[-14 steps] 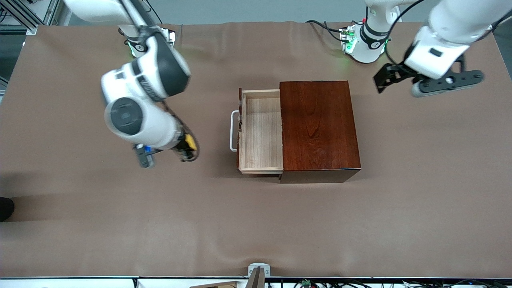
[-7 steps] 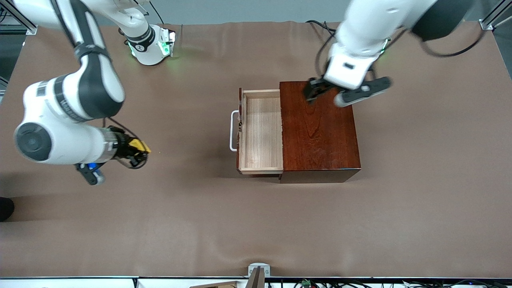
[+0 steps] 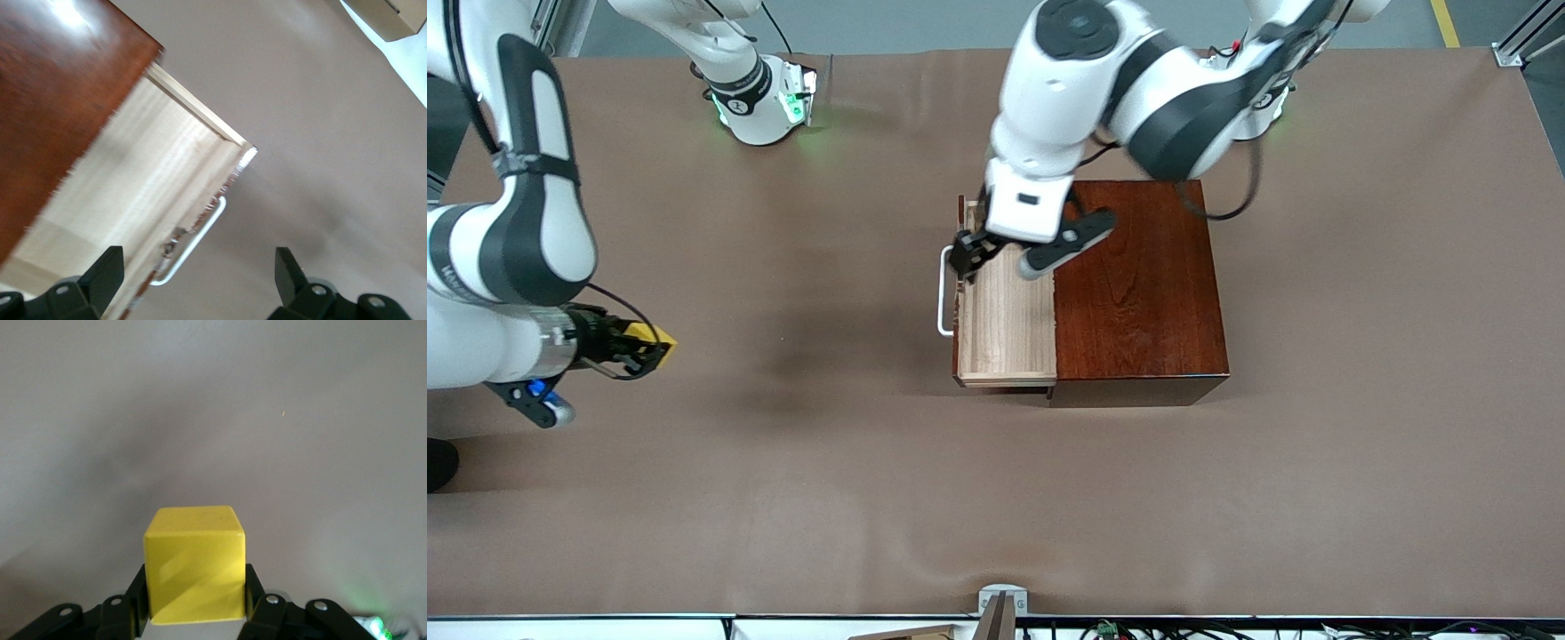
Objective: Open drawer, take yellow block, close drawer
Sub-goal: 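Carry the cube aside with the right gripper while the left gripper reaches the drawer, then push the drawer shut with the left gripper while the right gripper drops the cube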
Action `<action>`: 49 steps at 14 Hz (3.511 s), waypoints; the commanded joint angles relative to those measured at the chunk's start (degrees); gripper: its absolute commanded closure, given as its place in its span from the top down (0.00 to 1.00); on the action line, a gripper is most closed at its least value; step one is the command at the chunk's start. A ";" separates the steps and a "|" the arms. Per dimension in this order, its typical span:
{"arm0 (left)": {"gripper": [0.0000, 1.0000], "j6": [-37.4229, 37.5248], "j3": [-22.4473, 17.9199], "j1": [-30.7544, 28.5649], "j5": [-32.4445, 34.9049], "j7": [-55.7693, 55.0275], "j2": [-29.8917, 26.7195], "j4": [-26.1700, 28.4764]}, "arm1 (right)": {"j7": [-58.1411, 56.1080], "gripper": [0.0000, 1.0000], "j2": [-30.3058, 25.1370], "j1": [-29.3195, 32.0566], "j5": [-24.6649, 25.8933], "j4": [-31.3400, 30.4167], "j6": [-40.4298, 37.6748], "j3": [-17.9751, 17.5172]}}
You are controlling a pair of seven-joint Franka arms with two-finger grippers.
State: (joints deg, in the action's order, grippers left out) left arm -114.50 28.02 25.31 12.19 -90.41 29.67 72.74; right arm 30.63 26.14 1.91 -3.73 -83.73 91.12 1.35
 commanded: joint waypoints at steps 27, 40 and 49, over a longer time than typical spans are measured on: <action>1.00 0.13 -28.10 29.10 0.73 -37.65 18.06 -6.56 | -31.68 1.00 3.58 15.84 9.27 -25.26 35.47 -1.53; 1.00 23.09 -28.28 27.33 0.73 -38.26 16.82 -5.68 | -31.51 1.00 -7.07 12.60 8.57 -8.23 14.20 -1.88; 1.00 18.26 -27.40 27.07 -2.26 -23.35 7.18 -5.94 | -31.42 1.00 -7.59 4.60 2.89 14.72 -11.93 -1.10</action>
State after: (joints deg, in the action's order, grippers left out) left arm -96.37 0.94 52.71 10.64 -118.71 42.37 65.13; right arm -0.76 18.20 8.04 2.74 -73.17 81.30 -0.80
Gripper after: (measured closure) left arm 0.000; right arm 0.000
